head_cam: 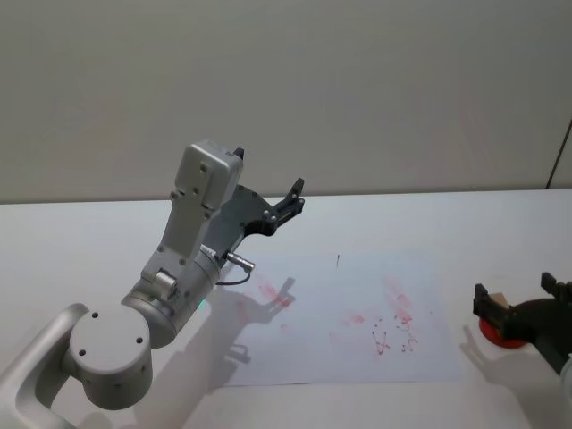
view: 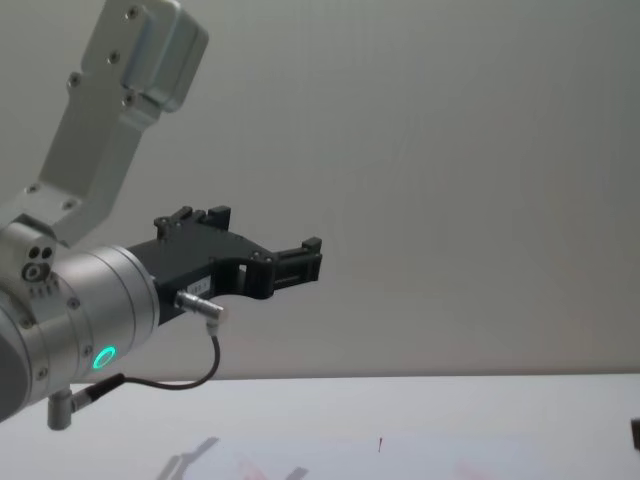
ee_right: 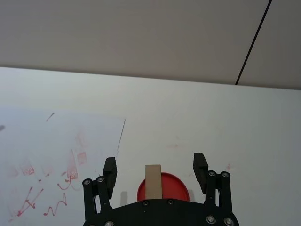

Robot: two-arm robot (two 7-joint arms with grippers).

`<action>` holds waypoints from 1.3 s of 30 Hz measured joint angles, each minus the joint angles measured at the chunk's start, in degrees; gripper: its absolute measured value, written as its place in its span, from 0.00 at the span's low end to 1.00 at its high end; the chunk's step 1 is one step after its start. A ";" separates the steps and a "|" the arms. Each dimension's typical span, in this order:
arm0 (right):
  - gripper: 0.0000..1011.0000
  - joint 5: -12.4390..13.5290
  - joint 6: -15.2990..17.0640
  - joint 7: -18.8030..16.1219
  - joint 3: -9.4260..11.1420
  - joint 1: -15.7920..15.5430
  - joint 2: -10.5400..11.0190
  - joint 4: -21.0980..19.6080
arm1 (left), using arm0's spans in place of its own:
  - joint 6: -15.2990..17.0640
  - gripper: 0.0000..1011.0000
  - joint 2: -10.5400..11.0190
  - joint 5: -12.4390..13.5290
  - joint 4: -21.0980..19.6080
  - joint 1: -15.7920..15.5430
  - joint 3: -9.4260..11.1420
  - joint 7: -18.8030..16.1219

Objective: Use the one hand to pick up the stamp and affix it onto the A4 paper.

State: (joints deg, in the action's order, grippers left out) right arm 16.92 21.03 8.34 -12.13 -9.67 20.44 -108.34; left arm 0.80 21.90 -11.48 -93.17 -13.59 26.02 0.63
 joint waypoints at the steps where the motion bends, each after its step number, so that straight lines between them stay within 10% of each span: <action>1: 0.99 0.07 0.48 -0.25 0.04 0.12 -0.08 0.34 | 0.00 0.99 0.00 0.00 0.00 0.00 0.00 0.00; 24: 0.98 -1.10 5.70 -2.63 0.05 2.39 -1.79 4.99 | 0.00 0.99 0.00 0.00 0.00 0.00 0.00 0.00; 39: 0.59 -1.58 6.53 -2.98 -0.03 2.90 -2.17 5.77 | 0.00 0.99 0.00 0.00 0.00 0.00 0.00 0.00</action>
State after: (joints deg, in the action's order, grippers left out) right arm 15.35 27.56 5.36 -12.17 -6.77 18.27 -102.57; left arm 0.80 21.90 -11.48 -93.17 -13.59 26.03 0.63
